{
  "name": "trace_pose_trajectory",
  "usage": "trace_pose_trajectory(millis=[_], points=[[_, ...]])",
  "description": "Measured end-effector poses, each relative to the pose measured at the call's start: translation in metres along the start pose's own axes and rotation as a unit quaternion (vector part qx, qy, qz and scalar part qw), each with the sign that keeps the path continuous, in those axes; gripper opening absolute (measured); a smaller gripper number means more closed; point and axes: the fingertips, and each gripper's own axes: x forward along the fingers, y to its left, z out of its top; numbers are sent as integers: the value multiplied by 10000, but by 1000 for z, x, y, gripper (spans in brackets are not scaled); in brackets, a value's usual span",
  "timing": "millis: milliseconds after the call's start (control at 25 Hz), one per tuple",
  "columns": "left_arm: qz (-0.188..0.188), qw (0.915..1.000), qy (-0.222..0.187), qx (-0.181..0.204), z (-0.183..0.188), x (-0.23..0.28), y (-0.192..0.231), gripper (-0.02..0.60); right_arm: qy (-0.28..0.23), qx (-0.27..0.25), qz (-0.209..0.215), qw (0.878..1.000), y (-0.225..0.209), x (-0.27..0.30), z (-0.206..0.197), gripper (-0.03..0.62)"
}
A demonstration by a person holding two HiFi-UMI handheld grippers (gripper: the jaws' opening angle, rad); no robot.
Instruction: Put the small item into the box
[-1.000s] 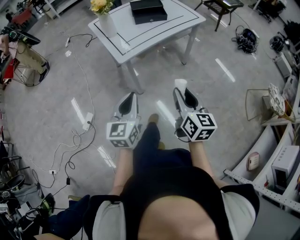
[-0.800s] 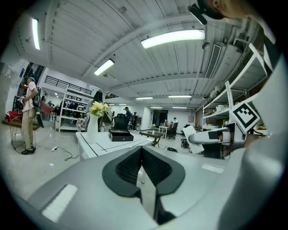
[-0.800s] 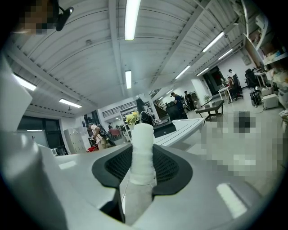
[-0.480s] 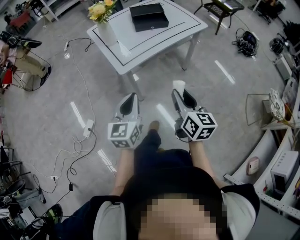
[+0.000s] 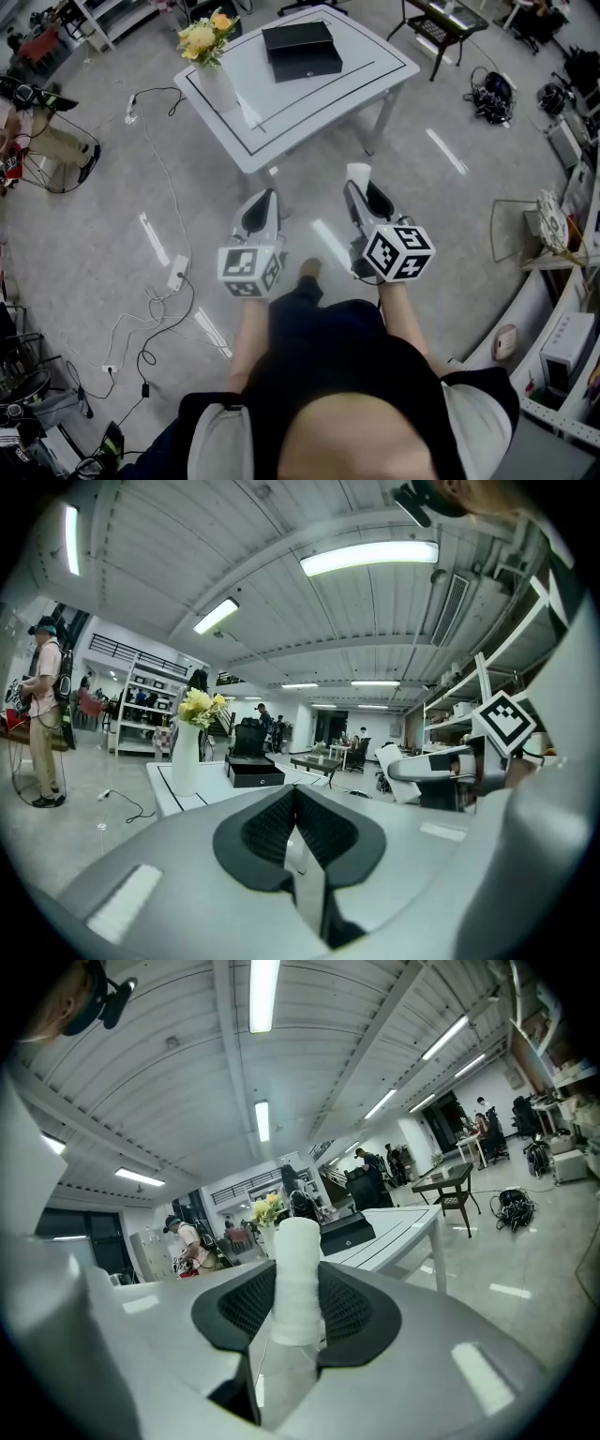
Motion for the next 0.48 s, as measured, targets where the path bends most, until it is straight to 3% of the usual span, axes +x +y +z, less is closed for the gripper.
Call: trace_pose_trajectory(millis=[480], points=[[-174,9998,22,94,10,50,40,9,-52,-65,-65,9999,1,63,13,140]])
